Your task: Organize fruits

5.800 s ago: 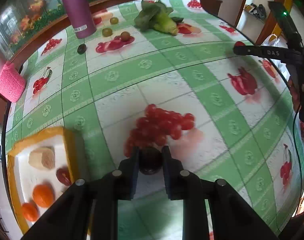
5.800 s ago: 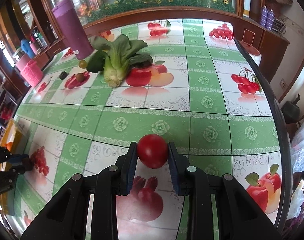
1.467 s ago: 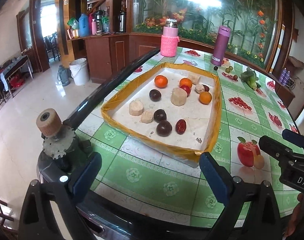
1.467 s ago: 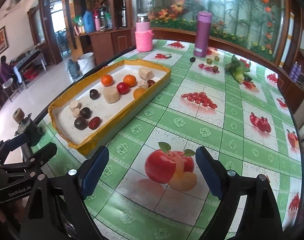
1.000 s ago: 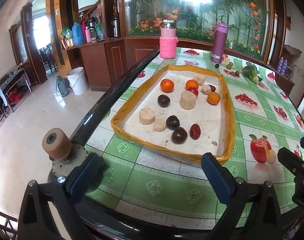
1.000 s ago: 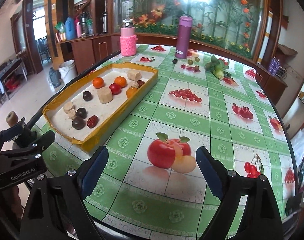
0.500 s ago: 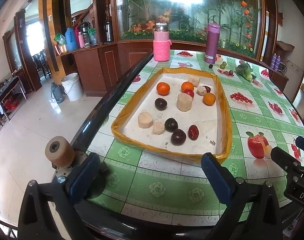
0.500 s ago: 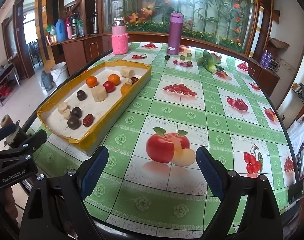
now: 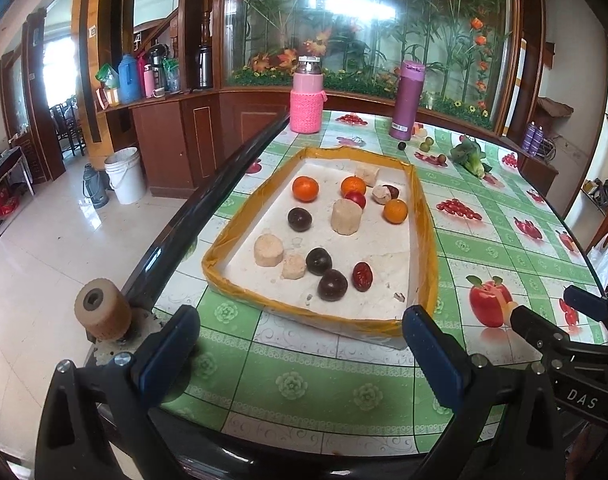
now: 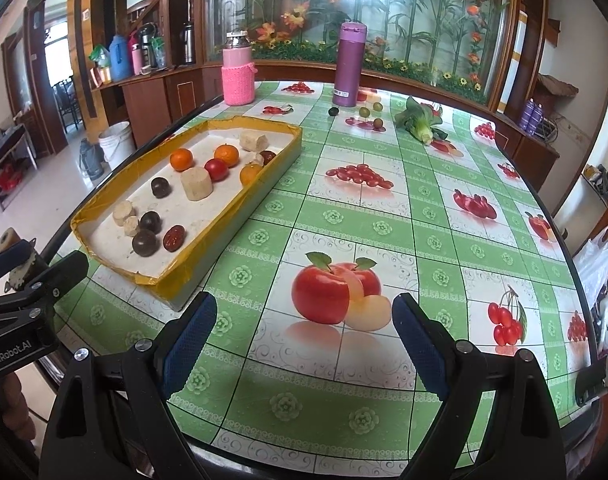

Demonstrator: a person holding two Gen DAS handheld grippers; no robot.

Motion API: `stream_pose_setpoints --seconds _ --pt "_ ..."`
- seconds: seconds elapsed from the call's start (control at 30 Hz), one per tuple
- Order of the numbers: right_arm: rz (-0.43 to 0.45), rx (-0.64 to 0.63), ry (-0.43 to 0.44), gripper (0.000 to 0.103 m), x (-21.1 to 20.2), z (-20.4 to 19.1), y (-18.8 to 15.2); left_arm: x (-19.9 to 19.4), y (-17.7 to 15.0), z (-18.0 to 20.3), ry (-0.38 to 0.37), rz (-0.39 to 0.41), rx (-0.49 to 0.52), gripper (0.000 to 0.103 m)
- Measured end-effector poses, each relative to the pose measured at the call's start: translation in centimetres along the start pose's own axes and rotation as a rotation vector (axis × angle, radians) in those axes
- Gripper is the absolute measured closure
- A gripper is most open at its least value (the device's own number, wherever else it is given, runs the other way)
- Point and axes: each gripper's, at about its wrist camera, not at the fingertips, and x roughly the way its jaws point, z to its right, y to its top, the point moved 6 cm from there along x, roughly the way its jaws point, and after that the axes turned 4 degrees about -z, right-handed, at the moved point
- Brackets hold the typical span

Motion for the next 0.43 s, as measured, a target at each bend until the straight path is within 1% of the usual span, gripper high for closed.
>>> stream_pose_setpoints --seconds 0.1,0.3,0.43 --pt "-0.003 0.006 -0.002 0.013 0.14 0.14 0.02 0.21 -0.02 -0.05 -0.003 -0.012 -0.008 0.0" --pt "-0.009 0.005 -0.006 0.013 0.25 0.29 0.05 0.23 -0.16 -0.07 0.031 -0.013 0.002 0.0" --pt "-0.01 0.006 -0.006 0.013 0.26 0.43 -0.05 0.34 -0.12 -0.23 0.037 -0.022 -0.01 0.0"
